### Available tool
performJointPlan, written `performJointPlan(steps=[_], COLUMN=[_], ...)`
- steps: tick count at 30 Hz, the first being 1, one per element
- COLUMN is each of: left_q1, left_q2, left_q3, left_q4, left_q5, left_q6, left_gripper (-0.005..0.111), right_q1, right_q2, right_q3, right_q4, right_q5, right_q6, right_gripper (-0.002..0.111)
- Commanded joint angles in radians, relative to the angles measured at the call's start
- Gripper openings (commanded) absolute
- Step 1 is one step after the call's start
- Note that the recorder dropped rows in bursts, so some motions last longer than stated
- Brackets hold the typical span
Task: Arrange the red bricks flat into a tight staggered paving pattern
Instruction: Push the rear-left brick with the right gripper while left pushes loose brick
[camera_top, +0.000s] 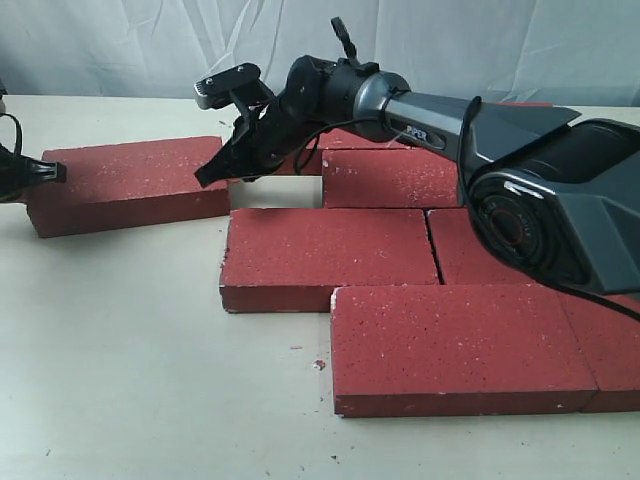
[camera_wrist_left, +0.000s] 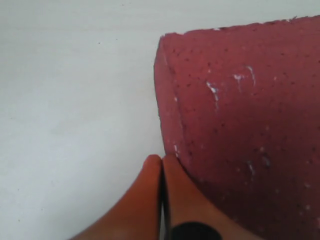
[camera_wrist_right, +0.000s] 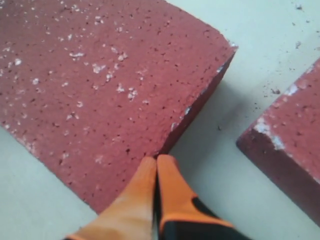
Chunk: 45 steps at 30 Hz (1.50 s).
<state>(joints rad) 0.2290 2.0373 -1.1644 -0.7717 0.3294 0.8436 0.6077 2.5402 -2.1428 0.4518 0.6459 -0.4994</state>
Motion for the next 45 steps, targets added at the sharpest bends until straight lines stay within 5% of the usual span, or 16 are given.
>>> performJointPlan(steps=[1,9,25,45], left_q1=[-0.012,-0.012,-0.012,-0.014], left_q2=[-0.001,-0.001,-0.001,-0.001], left_q3=[-0.004,-0.004,-0.004,-0.004], left_q4=[-0.025,-0.097,-0.177,-0.317], left_q5=[0.013,0.058,0.026,0.131], left_q6=[0.03,0.117,0.212,0.347], left_gripper=[0.0,0.0,0.0,0.0], right_q1=[0.002,0.002,-0.021,-0.035], right_q2=[-0.039,-0.083,-0.141,-0.082], right_q3=[-0.006,-0.006,-0.006,-0.006], right_q4=[0.002,-0.013,-0.355,-0.202], right_q5=[0.081,0.15,0.27,0.196], right_q6=[-0.004,0.003,0.163,0.18], right_gripper=[-0.001,-0.001,-0.001,-0.001])
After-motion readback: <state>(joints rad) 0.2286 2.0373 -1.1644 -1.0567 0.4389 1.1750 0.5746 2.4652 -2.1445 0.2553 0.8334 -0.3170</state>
